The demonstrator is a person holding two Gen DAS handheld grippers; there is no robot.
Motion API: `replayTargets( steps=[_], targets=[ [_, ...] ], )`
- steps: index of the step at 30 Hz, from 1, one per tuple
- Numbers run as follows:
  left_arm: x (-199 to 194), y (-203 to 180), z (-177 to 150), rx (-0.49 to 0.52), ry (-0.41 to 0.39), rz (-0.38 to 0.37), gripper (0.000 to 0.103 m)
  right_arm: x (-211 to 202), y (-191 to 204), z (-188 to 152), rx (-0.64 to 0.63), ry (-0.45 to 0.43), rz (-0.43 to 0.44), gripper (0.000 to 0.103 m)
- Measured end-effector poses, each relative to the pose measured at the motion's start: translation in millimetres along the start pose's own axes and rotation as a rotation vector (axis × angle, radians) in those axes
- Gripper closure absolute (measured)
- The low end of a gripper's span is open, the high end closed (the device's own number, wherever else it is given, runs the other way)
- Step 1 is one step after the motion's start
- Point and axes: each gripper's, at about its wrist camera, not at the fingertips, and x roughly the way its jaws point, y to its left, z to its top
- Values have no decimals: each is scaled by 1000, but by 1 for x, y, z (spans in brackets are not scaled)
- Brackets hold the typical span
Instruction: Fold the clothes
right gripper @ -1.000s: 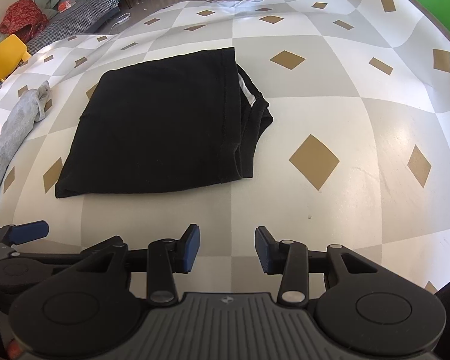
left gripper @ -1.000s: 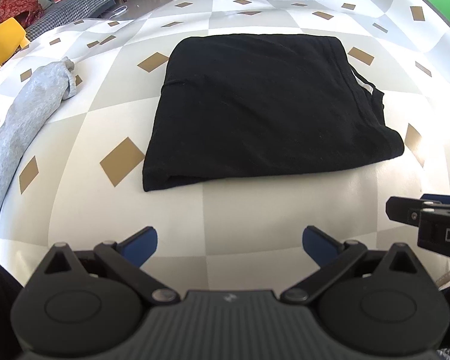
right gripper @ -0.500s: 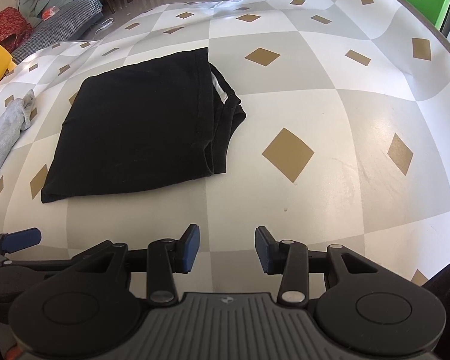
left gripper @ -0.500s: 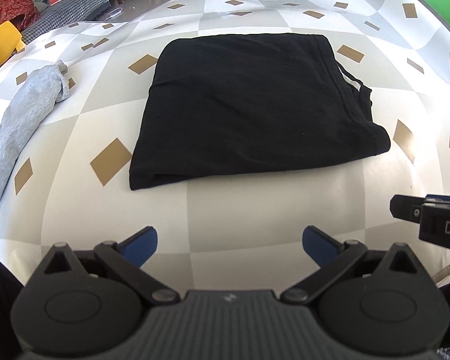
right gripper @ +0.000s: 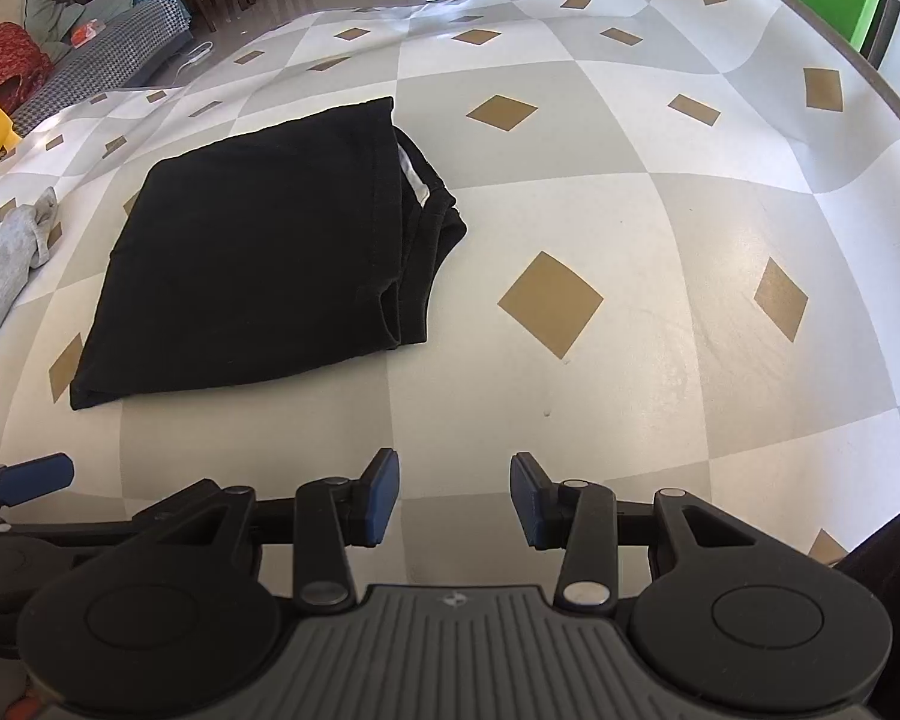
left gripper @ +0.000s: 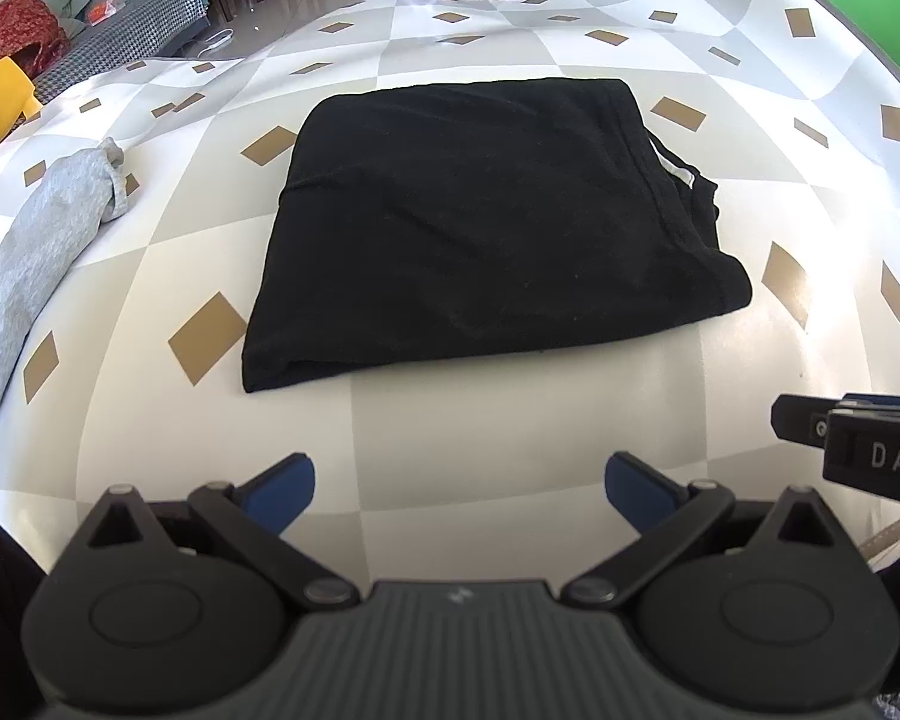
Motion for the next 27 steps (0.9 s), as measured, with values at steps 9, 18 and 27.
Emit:
replayTargets(
  steps=[9, 18, 27],
  targets=[
    [-2, -3, 0, 9, -6, -10, 0, 0, -2, 0, 6, -2, -4, 63],
    [-3, -1, 0, -2, -7, -17, 0, -2, 1, 1, 0, -7, -4, 63],
    [-5, 4, 3, -22, -11, -13, 0, -3, 7, 5, -32, -25, -9, 63]
  ],
)
